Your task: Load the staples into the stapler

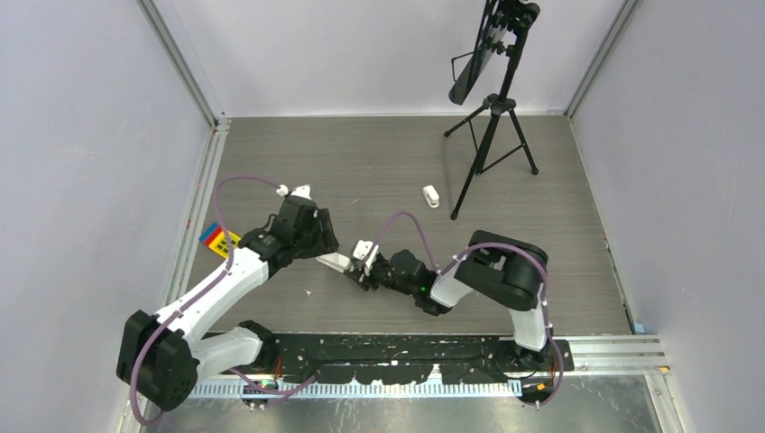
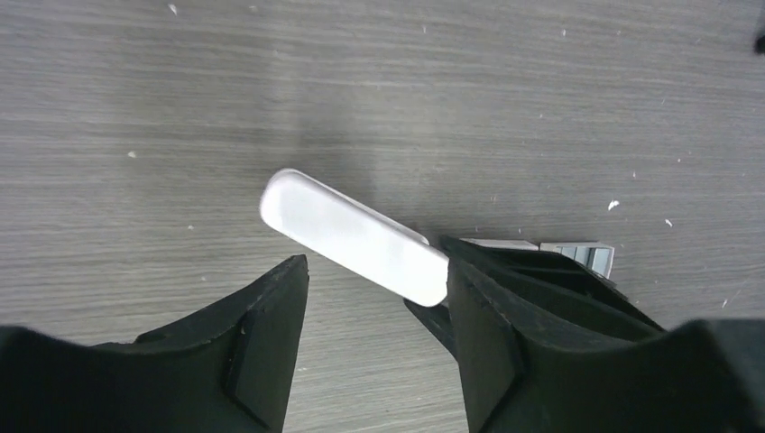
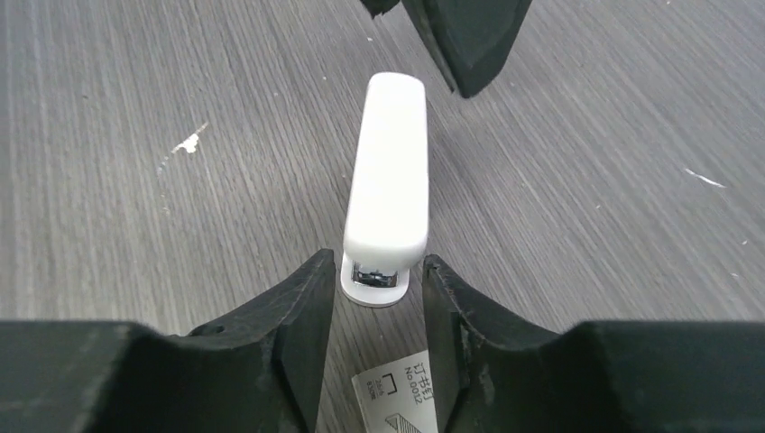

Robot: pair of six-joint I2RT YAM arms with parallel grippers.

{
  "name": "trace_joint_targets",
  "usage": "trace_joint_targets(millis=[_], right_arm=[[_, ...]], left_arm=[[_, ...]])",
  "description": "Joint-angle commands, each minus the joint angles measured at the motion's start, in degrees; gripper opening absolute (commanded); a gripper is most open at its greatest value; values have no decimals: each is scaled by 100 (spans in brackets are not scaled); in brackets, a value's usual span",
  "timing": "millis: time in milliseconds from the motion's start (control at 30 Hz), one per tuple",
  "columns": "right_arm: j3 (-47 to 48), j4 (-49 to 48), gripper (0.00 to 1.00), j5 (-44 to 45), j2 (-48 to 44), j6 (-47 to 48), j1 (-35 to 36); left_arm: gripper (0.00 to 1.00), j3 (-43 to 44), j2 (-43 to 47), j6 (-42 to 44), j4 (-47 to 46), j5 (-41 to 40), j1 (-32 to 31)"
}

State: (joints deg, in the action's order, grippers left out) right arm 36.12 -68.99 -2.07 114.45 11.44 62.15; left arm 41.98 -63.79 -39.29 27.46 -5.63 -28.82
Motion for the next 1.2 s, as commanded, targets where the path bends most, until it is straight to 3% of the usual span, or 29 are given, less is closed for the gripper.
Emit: trace_joint_targets(millis=[0,133,267,333,467,567,833,1167], right_arm=[[-39,748,49,113,-1100,-435,-1],[189,2454,57,281,-2032,-779,-1],[1064,5109,63,610,-2609,-942,-1],[1695,6435,70,738,-2635,-1023,-8],[2918,8455,71,805,-2321,-1127,-1],[3300,8926,72,580,-2100,-1328,-1],[3907,9036,72,520,-1442,-1409,-2],[4575,9002,66,370,-648,-1194,8]], left_arm=[[65,538,445,1054,385,-560,-10],[81,968,521,2086,715,-715,-10],[85,1325,432,2891,1052,-970,-10],[87,1420,383,3010,1171,-1297,-10],[90,1458,487,2970,1083,-1938,-10],[96,1354,723,2918,801,-2318,-10],[98,1019,1119,2993,484,-2983,104],[99,976,1263,2912,788,-3071,364]])
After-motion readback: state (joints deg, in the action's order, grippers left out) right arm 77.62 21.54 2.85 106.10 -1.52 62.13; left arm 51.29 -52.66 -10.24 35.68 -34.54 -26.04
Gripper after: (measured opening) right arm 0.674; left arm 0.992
